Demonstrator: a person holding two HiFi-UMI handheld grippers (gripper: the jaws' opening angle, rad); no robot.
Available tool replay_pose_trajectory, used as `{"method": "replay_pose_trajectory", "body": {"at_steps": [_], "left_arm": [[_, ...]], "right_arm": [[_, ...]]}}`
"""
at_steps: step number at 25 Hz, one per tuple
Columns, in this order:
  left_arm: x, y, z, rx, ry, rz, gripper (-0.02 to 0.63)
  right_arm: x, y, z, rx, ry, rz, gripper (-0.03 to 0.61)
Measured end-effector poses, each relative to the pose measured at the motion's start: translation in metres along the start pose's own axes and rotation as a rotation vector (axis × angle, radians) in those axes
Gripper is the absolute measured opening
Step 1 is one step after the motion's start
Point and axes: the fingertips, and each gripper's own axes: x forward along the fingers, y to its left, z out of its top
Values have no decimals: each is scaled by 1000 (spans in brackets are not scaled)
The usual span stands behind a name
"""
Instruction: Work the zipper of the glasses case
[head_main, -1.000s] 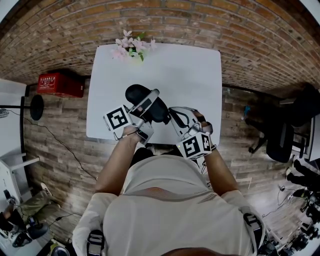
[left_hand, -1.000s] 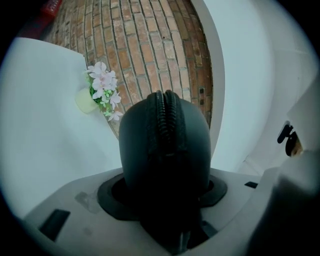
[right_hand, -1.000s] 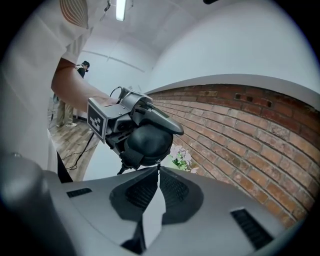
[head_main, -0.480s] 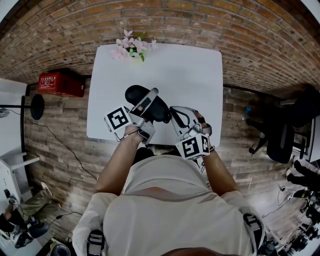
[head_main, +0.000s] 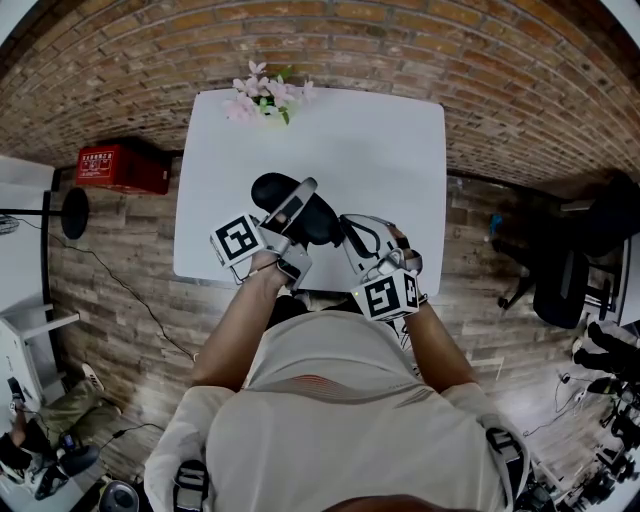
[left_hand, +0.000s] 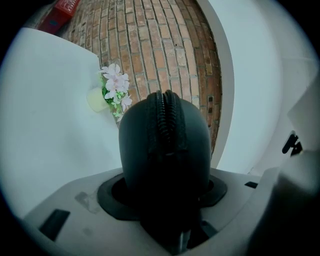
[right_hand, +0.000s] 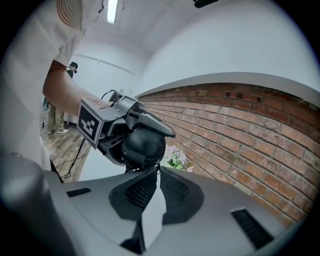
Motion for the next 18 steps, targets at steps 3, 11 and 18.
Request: {"method": "replay_pose_trajectory", "body": {"at_steps": [3, 11, 18], "left_arm": [[0, 2, 0, 11, 4, 5, 262], [0, 4, -3, 8, 6, 25, 262], [2, 4, -7, -108, 50, -7, 262]], "right_arm": [[0, 1, -2, -15, 10, 3, 67], [0, 2, -4, 19, 36, 47, 52], [-7, -5, 6, -203, -12, -78, 54]]}}
